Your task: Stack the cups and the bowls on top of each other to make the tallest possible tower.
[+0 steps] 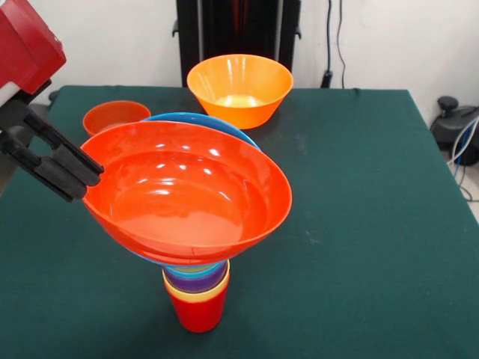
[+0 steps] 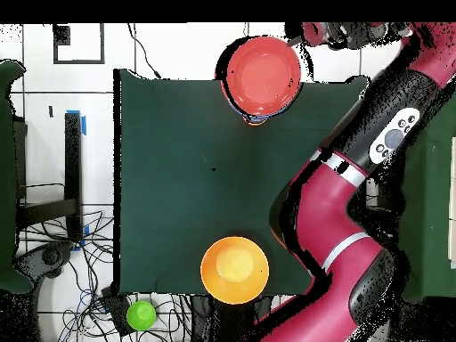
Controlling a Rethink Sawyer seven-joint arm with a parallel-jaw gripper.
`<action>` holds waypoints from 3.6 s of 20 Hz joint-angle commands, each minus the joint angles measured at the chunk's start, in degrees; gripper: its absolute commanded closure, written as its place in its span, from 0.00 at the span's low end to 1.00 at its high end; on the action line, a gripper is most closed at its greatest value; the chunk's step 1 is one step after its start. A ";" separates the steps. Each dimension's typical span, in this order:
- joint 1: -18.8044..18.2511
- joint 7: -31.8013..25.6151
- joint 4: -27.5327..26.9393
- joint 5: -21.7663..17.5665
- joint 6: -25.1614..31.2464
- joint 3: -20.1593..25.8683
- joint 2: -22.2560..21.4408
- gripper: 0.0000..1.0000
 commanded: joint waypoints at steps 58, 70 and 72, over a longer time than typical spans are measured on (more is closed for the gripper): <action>-0.07 5.50 7.45 29.72 -8.08 -34.34 -3.65 0.00; -0.61 8.23 10.32 35.20 -11.19 -39.39 -3.88 0.00; -0.68 8.83 11.02 36.41 -11.93 -40.49 -3.90 0.00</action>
